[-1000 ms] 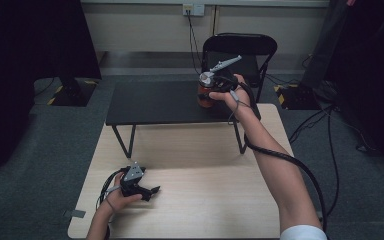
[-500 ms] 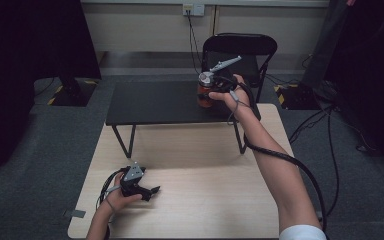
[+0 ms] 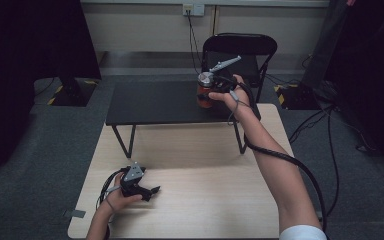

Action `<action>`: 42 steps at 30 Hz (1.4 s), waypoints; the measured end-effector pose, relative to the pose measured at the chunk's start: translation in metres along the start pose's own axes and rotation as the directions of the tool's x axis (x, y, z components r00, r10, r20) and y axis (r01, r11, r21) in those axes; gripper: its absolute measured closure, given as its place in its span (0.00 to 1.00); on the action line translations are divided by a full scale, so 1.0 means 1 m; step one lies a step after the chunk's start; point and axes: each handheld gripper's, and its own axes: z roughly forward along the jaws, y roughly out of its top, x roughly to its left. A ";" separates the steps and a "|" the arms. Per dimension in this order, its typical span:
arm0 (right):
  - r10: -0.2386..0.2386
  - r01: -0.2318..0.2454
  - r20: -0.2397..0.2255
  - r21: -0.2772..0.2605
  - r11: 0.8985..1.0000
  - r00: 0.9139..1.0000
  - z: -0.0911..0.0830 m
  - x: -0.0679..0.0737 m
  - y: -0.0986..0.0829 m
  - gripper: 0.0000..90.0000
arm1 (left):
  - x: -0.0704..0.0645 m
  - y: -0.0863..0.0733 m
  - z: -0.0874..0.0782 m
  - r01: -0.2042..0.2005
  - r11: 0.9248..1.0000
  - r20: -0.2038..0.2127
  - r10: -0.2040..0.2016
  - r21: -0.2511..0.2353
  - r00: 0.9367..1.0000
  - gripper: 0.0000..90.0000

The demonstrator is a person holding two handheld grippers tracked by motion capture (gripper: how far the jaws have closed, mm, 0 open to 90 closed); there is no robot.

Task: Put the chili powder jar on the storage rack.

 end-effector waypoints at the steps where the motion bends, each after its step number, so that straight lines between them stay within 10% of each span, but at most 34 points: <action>1: 0.003 -0.003 0.001 0.001 1.000 1.000 0.000 0.000 0.000 0.34 | 0.000 0.000 0.000 0.002 1.000 0.000 -0.002 -0.001 1.000 0.00; 14: 0.074 -0.074 0.022 -0.004 0.997 0.997 -0.007 0.007 -0.001 0.04 | 0.000 0.000 0.000 -0.005 1.000 -0.002 0.005 0.002 1.000 0.00; 42: 0.039 -0.039 -0.008 -0.036 0.999 0.999 -0.061 0.008 -0.041 0.01 | -0.002 0.001 0.002 0.005 1.000 -0.010 -0.005 -0.004 1.000 0.00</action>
